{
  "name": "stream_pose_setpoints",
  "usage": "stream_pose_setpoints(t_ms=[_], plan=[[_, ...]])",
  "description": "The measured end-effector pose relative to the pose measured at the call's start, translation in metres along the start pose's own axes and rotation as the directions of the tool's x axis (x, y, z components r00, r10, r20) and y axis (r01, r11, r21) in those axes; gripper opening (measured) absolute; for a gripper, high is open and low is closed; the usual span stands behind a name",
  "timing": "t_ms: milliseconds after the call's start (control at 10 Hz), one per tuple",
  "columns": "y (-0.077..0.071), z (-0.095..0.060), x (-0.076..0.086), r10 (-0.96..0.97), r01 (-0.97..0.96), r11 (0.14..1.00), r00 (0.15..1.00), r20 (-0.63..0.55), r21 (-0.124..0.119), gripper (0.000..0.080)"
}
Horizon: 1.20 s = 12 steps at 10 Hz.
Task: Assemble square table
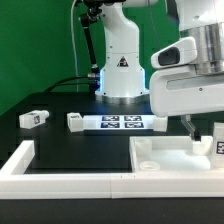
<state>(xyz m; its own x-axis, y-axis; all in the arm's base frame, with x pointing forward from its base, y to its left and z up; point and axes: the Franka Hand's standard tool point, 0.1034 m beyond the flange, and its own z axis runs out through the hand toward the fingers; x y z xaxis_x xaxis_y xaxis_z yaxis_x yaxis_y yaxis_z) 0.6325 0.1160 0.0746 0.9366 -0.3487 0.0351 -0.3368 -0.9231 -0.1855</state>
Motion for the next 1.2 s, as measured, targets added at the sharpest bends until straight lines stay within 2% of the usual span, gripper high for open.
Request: stream_pose_setpoints(t_ms=[200,400,600,700,900,1000,1100,1200], plan=[[0.0006,0.0003,0.0001,0.030,-0.030,1.000,1.000,0.000,-0.001,0.0634],[0.0022,0.0009,-0.0005,0.187,-0.187,0.982,0.982,0.002,-0.003,0.0300],[0.0044,0.0009,0.0001,0.302,-0.302,0.953,0.953,0.001,-0.005,0.0300],[0.0053,0.0011,0.0003,0.427,-0.427,0.904,0.904,0.000,-0.006,0.0300],[0.0060,0.0016,-0.0007,0.713,-0.713,0.701,0.701,-0.002,-0.011,0.0300],[0.0022,0.0030,-0.0021,0.878,-0.878,0.479,0.479,0.015,0.014,0.0300],[-0.0007,0.0038,-0.0034,0.985,-0.985,0.156,0.161,0.057,0.075,0.0301],[-0.0012,0.0044,-0.0058,0.992,-0.992,0.102,0.107,0.068,0.075,0.0301]])
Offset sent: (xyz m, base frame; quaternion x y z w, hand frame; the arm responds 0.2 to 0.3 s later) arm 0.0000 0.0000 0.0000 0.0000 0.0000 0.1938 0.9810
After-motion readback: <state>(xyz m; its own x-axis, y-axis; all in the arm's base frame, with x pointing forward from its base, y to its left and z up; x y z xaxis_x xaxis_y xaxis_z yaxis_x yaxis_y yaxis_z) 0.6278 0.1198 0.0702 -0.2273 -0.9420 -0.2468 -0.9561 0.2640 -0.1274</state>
